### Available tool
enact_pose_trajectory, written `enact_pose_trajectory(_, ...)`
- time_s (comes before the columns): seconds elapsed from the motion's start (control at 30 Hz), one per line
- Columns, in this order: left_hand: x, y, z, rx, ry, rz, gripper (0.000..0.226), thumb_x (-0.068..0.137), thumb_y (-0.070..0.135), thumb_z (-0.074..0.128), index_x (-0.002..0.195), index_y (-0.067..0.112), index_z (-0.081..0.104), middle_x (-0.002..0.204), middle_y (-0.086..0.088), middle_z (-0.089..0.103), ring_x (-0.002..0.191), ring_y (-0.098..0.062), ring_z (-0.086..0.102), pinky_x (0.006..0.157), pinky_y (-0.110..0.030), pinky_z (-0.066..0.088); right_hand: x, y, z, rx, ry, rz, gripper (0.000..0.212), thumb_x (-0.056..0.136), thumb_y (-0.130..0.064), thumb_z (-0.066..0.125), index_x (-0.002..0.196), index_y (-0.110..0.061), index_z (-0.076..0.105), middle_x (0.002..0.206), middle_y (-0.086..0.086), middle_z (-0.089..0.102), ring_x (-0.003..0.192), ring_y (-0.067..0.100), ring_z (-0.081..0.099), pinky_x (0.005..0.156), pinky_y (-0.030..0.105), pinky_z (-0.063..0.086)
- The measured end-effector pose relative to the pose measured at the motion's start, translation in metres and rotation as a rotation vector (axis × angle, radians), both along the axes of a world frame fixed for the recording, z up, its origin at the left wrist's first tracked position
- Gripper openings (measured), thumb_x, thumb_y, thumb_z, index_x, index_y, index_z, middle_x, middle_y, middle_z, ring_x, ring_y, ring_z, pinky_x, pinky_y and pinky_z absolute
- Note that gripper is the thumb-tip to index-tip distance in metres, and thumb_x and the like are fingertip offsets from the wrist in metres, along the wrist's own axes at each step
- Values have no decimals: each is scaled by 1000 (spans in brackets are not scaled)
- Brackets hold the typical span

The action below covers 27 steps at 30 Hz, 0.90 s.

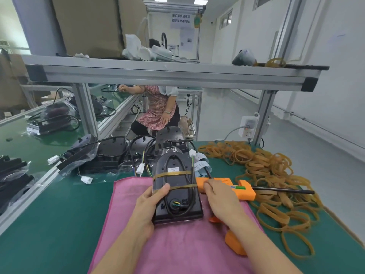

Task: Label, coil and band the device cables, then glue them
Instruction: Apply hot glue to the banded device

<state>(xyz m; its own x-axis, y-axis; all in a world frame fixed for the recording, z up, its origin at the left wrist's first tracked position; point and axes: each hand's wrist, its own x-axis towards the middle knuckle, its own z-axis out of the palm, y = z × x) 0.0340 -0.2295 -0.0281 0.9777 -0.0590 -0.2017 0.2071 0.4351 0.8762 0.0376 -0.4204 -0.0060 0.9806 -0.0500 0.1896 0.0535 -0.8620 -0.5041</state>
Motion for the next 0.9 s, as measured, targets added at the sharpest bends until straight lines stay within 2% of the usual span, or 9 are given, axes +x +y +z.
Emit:
enact_pose_trajectory(0.07,-2,2,-1,4,15,6,47,71,22,74,114,3,67,103,-20,73,89,-34,72,63,-35,60,-2,-8,1,-192,-36,-110,25,101,-22,37,113,-13,57,118,8,59,110,25,53,88,35,40)
enact_pose_trajectory(0.17,-5,8,-3,42,27,9,47,68,26,75,110,5,69,100,-20,73,86,-36,72,62,-38,60,-10,-24,2,-336,63,-274,27,96,-28,45,118,-14,51,123,6,54,114,23,51,87,31,42)
enact_pose_trajectory(0.3,-10,14,-5,78,24,18,50,68,28,75,111,3,68,99,-20,73,89,-38,71,67,-39,60,-13,-42,3,-320,299,-308,50,93,-58,42,118,-19,59,122,4,60,112,26,57,82,34,46)
enact_pose_trajectory(0.37,-15,15,-4,80,21,15,49,68,26,74,111,2,68,99,-21,73,87,-37,72,67,-39,60,-12,-44,4,-290,432,-264,51,91,-61,40,112,-21,62,118,2,63,108,24,59,78,32,46)
enact_pose_trajectory(0.53,-24,18,-2,60,22,3,43,72,21,72,111,2,68,98,-21,73,78,-33,73,56,-35,59,-9,-52,12,17,528,-261,37,78,-53,67,77,-20,51,75,-1,50,76,15,53,62,25,40)
enact_pose_trajectory(0.67,-28,23,2,67,50,20,39,78,23,71,112,4,68,97,-21,73,75,-34,73,55,-37,59,-15,-62,18,409,532,-289,35,68,-35,81,84,-18,54,84,2,56,75,14,55,57,25,44)
enact_pose_trajectory(0.77,-27,32,5,80,72,50,40,76,27,72,109,5,67,94,-21,74,70,-34,72,52,-37,58,-22,-67,23,613,546,-236,29,60,-19,81,81,-10,63,82,8,66,72,19,61,61,26,50)
enact_pose_trajectory(0.83,-27,38,7,72,65,69,33,72,27,73,100,9,71,89,-20,74,65,-32,72,50,-37,57,-26,-70,26,709,569,-162,24,56,-10,77,77,-5,67,73,13,67,64,22,61,61,29,51)
enact_pose_trajectory(0.9,-26,43,9,37,54,90,15,66,27,75,79,20,78,84,-18,75,62,-31,72,48,-37,57,-30,-72,32,816,621,-89,12,67,2,70,78,-2,65,69,16,66,58,25,62,64,36,53)
